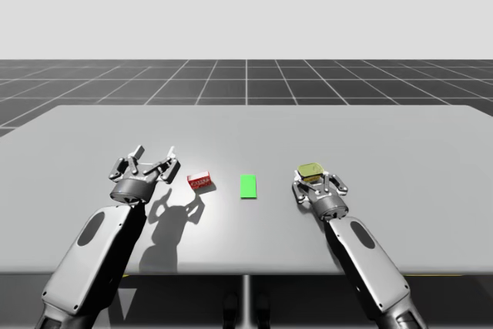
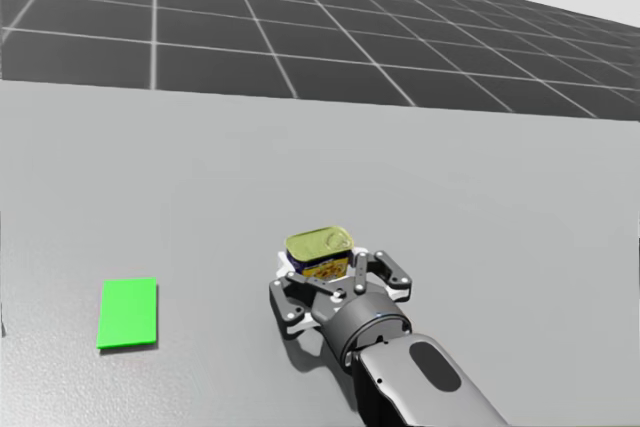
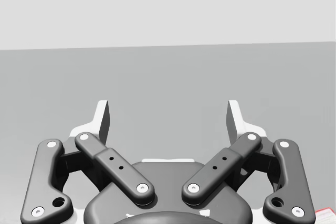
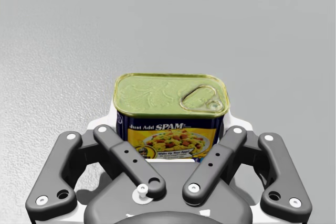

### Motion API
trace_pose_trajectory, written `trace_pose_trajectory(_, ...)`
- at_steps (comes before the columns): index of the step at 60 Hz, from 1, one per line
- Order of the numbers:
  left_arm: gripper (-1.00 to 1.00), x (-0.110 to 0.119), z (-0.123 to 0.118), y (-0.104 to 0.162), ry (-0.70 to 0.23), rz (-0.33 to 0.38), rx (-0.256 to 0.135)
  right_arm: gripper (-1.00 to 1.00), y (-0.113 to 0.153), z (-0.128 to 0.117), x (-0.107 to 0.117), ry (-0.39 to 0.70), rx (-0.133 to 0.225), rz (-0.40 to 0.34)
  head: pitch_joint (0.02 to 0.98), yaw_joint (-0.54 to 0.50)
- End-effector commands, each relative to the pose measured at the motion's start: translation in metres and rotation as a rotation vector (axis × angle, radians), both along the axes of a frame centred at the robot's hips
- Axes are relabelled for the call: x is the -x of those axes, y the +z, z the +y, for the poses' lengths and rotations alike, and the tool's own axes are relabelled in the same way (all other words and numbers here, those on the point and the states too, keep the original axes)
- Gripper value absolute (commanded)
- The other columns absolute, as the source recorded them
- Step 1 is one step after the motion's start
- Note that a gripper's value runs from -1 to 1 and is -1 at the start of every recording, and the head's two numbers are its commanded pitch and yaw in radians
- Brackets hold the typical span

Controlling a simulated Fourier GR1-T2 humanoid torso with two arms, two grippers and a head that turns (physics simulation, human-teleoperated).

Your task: Look at the card. If it is red, pick the object on the left. If it is green, pick the object on the right.

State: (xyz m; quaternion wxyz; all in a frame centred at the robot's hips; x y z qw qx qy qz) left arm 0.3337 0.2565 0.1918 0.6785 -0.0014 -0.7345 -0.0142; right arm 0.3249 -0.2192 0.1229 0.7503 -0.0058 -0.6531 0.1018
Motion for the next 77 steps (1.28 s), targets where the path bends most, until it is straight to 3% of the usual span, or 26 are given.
trace_pose_trajectory(1,-1.0,-0.001,-0.001,-0.002,-0.002,0.003,-0.003,1.0,-0.012,0.001,0.002,-0.079,-0.014,0.032,0.553,-0.35)
trace_pose_trajectory(9,-1.0,-0.001,-0.001,-0.002,-0.003,0.003,-0.003,1.0,-0.012,0.001,0.003,-0.081,-0.021,0.033,0.465,-0.36)
trace_pose_trajectory(28,-1.0,0.0,-0.001,-0.001,-0.003,-0.001,0.002,1.0,0.013,0.001,0.007,-0.072,-0.024,-0.014,0.423,-0.38)
trace_pose_trajectory(56,-1.0,-0.001,0.001,0.001,-0.004,-0.006,0.008,1.0,0.131,-0.013,-0.009,-0.082,0.021,-0.215,0.412,-0.39)
trace_pose_trajectory(77,-1.0,0.0,0.0,0.001,-0.005,-0.006,0.003,1.0,0.218,-0.02,-0.01,-0.11,0.024,-0.399,0.412,-0.4)
